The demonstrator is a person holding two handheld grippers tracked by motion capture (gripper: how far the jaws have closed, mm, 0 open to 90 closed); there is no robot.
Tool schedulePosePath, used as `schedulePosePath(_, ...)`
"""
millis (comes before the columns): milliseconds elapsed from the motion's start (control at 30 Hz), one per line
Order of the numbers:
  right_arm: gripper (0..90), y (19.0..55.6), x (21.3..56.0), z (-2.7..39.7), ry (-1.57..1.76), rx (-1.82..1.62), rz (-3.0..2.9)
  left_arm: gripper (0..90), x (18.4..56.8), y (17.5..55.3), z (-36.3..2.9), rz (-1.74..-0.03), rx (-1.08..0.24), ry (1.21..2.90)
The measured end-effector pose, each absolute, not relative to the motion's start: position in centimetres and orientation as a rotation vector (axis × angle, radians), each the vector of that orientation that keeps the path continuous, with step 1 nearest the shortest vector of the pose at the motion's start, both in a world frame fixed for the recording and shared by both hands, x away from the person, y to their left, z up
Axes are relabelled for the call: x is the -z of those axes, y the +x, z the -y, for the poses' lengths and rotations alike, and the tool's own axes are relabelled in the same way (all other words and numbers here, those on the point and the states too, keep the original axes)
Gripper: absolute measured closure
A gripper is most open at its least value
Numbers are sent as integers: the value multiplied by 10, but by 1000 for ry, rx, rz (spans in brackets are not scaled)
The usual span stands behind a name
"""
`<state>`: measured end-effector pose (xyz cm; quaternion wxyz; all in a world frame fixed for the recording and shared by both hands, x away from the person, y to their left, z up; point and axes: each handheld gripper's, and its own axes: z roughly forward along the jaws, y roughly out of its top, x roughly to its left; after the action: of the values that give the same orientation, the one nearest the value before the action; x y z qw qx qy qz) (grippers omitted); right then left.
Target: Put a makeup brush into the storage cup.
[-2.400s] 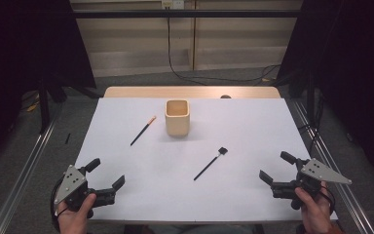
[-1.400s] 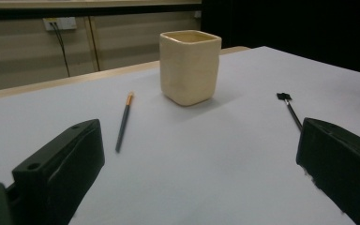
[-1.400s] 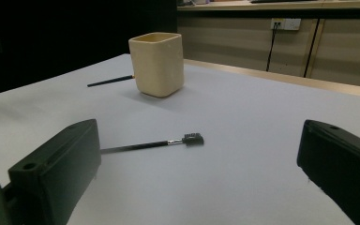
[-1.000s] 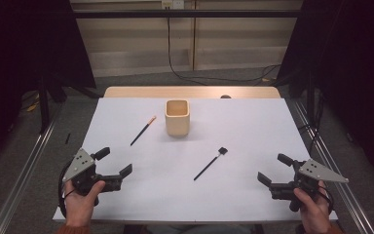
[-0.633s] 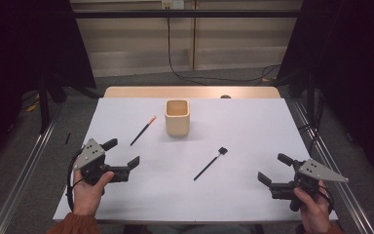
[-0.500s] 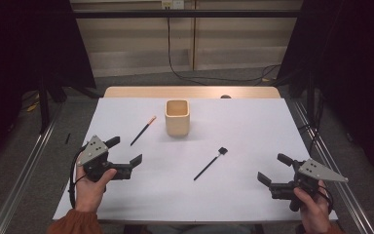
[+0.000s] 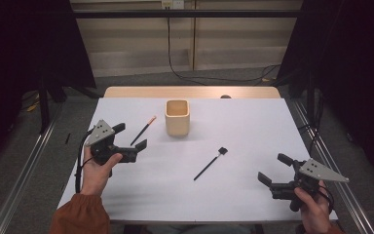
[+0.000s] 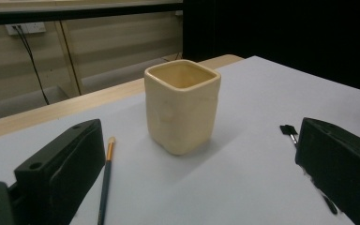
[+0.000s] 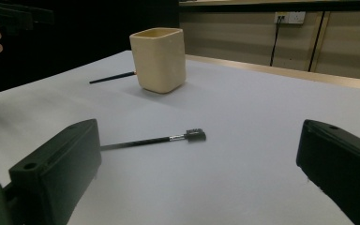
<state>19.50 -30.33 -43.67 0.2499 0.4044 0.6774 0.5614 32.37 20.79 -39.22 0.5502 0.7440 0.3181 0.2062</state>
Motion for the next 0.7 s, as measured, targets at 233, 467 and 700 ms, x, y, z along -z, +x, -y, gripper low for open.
schedulePosePath(233, 0, 195, 437, 303, 1102, -1530, -1846, 19, 390, 344, -203, -806, -498, 1764)
schedulePosePath(467, 0, 195, 437, 303, 1106, -1529, -1846, 16, 383, 360, -194, -794, -494, 1804)
schedulePosePath(700, 0, 195, 437, 303, 1108, -1530, -1846, 18, 378, 375, -187, -783, -508, 1839)
